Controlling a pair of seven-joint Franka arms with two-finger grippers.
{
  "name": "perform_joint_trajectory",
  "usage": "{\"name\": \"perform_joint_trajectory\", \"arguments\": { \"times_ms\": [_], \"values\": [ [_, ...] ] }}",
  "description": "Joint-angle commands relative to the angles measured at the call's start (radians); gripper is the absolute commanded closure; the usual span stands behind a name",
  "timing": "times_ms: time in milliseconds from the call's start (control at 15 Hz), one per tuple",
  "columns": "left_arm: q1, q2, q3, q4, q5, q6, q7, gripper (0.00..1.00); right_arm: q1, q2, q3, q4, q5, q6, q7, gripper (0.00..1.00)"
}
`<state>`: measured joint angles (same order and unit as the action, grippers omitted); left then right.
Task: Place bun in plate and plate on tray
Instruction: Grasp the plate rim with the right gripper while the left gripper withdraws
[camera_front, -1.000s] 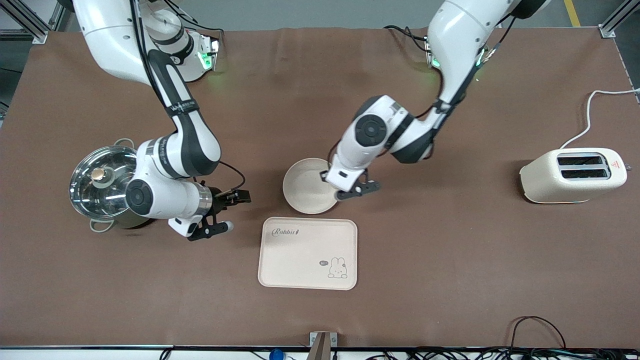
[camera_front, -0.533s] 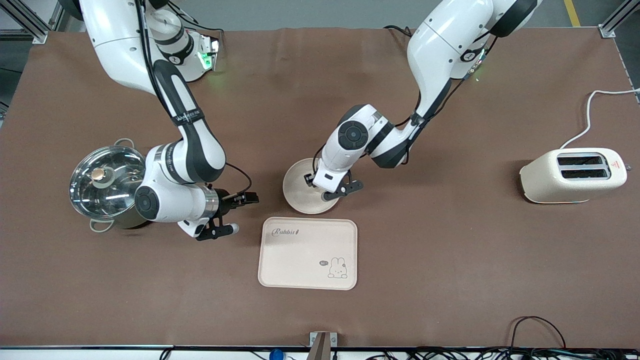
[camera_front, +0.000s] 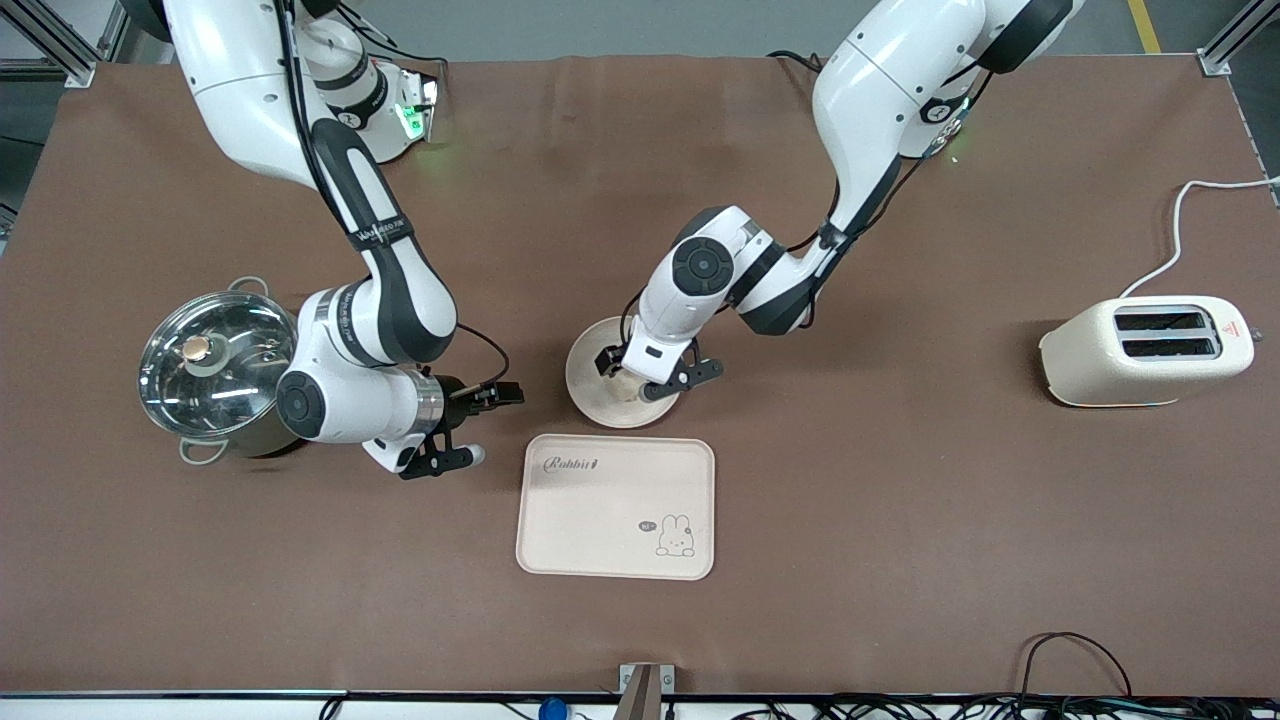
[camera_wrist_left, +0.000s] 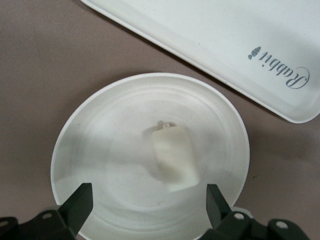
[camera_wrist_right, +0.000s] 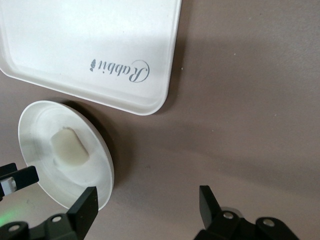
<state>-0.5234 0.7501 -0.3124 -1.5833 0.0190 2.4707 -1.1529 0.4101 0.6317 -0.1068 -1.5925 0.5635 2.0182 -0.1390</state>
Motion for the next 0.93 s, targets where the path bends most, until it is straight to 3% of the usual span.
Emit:
{"name": "perform_joint_trajectory", "arguments": {
  "times_ms": [0, 200, 400, 867],
  "values": [
    [0.005, -0.017, 0.009, 0.002, 0.070, -0.013, -0.008, 0.00, 0.005, 0.000, -0.002, 0.012, 0.025, 0.007, 0.004, 0.11],
    [0.077, -0.058, 0.006, 0.006, 0.131, -0.108, 0.060, 0.00, 0.074, 0.031, -0.002, -0.003, 0.035, 0.115, 0.007, 0.18],
    [0.157, -0.109, 0.006, 0.052, 0.133, -0.267, 0.233, 0.00, 0.092, 0.057, 0.001, -0.017, 0.036, 0.145, 0.001, 0.30],
    [0.439, -0.270, -0.004, 0.057, 0.122, -0.438, 0.723, 0.00, 0.098, 0.088, 0.047, -0.021, 0.064, 0.162, -0.063, 0.38]
  ]
}}
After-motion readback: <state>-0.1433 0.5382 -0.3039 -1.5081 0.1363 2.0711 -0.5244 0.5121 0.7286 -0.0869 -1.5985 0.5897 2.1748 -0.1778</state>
